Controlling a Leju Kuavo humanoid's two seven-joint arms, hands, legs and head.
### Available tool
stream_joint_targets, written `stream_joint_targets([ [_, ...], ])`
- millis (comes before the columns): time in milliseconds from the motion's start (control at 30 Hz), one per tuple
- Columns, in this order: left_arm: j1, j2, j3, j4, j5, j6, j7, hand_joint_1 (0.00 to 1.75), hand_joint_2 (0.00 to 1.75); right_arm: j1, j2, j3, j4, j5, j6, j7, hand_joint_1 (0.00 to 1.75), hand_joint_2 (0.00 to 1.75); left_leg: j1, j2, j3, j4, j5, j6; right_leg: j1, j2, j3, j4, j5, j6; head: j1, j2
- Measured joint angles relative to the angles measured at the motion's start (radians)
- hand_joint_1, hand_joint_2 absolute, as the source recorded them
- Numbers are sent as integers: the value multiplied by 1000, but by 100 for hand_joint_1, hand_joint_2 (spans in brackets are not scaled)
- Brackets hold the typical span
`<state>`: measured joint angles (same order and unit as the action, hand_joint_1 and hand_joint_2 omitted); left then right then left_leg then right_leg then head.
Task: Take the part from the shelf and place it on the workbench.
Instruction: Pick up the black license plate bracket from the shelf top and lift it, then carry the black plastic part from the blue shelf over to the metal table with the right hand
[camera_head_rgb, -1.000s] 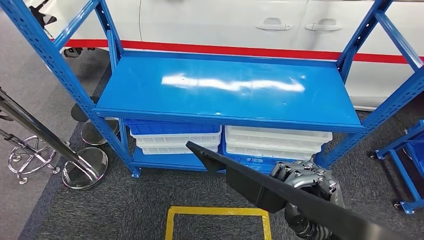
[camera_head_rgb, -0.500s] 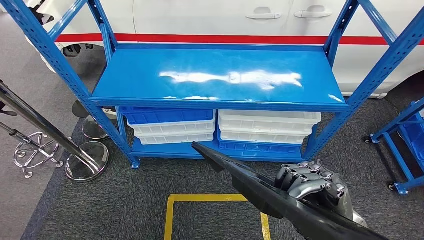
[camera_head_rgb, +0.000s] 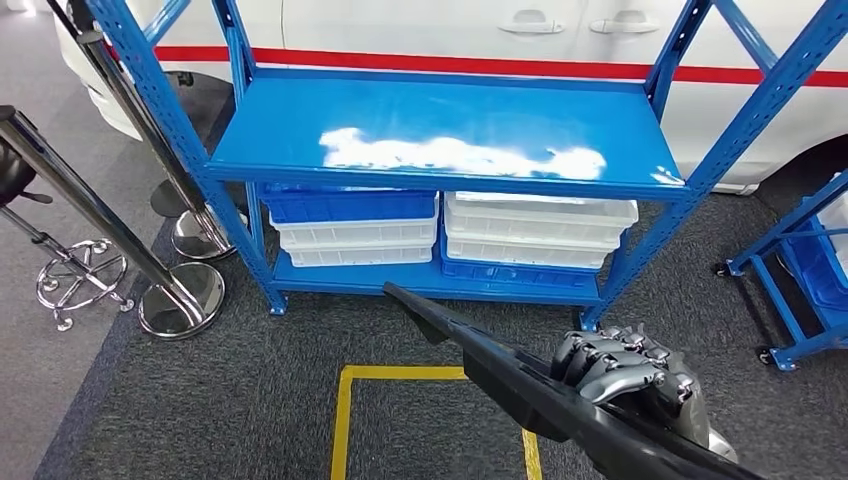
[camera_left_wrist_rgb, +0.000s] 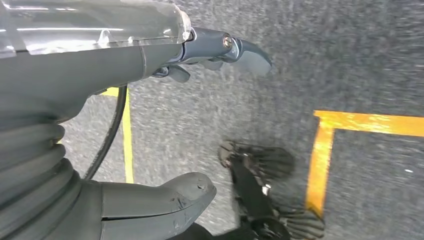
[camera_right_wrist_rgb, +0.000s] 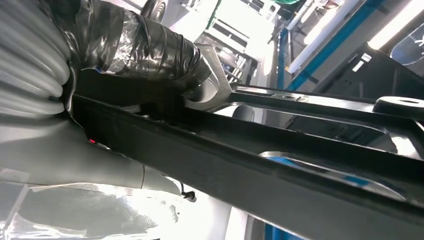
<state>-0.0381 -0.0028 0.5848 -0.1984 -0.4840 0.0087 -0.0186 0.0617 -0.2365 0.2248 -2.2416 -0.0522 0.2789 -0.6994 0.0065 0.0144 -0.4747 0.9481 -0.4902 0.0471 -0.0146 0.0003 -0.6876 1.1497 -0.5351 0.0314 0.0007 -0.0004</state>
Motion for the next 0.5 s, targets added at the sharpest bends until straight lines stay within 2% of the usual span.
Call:
stream_joint_targets([
  [33, 0, 0, 0, 0, -3, 0, 0, 0, 175, 0, 0, 0, 0, 2, -4, 0, 175, 175, -2, 2, -17, 6, 10, 3, 0, 0, -11, 65, -36, 2, 0, 0],
  [67, 0, 0, 0, 0, -7, -1, -1, 0, 175, 0, 0, 0, 0, 3, -8, 0, 175, 175, -4, 3, -34, 13, 19, 4, 0, 0, -15, 115, -47, 3, 0, 0],
  [100, 0, -1, 0, 0, -10, -2, -1, 0, 175, 0, 0, 0, 0, 5, -12, 0, 175, 175, -5, 3, -53, 21, 27, 3, 0, 0, -7, 140, -34, 4, 0, 0],
  [133, -1, -1, 0, 0, -13, -2, -2, 0, 175, 0, 0, 0, 0, 6, -15, 0, 175, 175, -6, 4, -72, 28, 36, 2, 0, 0, 18, 131, -6, 3, 0, 0],
  [167, -1, -2, 0, 0, -19, -2, -2, 0, 175, -1, 0, 0, 0, 8, -19, 0, 175, 175, -6, 3, -88, 36, 44, -1, 0, 0, 62, 85, 21, 0, 0, 0],
  [200, -1, -2, 0, 0, -27, -2, -2, 0, 175, -3, 0, 0, 0, 9, -23, 0, 175, 175, -7, 3, -102, 41, 51, -3, 2, 0, 117, 17, 31, -5, 0, 0],
  [233, -1, -3, -1, 0, -36, 0, -2, 0, 175, -6, 0, 0, 0, 11, -27, 0, 175, 175, -9, 2, -111, 45, 57, -8, 4, -1, 171, -59, 26, -11, 0, 0],
  [267, -1, -4, -1, 0, -44, 1, -1, 0, 175, -9, 0, 0, 0, 13, -31, 0, 175, 175, -10, 1, -118, 47, 64, -13, 7, -1, 211, -119, 12, -17, 0, 0],
  [300, -1, -5, -1, 0, -49, 3, -1, 0, 175, -12, 0, 0, 0, 14, -34, 0, 175, 175, -10, 1, -121, 47, 71, -18, 10, -1, 229, -155, 0, -24, 0, 0],
  [367, -2, -5, -2, 0, -53, 6, 1, 0, 175, -15, -1, 0, 0, 14, -39, 1, 175, 175, -9, -1, -128, 49, 81, -31, 9, -3, 227, -174, 4, -38, 0, 0],
  [400, -1, -6, -2, 0, -55, 7, 2, 0, 175, -16, -2, 0, 0, 14, -41, 2, 175, 175, -8, -3, -134, 60, 70, -37, 7, -4, 222, -176, 12, -45, -1, 0],
  [433, -1, -6, -2, 0, -55, 9, 4, 0, 175, -18, -3, 0, 0, 14, -42, 3, 175, 175, -6, -5, -146, 87, 43, -43, 4, -6, 215, -178, 21, -53, -1, 0],
  [500, 0, -7, -2, 0, -56, 13, 9, 0, 175, -20, -5, 0, 0, 13, -42, 6, 175, 175, -1, -7, -183, 192, -42, -53, 3, -6, 198, -178, 36, -61, -1, 0],
])
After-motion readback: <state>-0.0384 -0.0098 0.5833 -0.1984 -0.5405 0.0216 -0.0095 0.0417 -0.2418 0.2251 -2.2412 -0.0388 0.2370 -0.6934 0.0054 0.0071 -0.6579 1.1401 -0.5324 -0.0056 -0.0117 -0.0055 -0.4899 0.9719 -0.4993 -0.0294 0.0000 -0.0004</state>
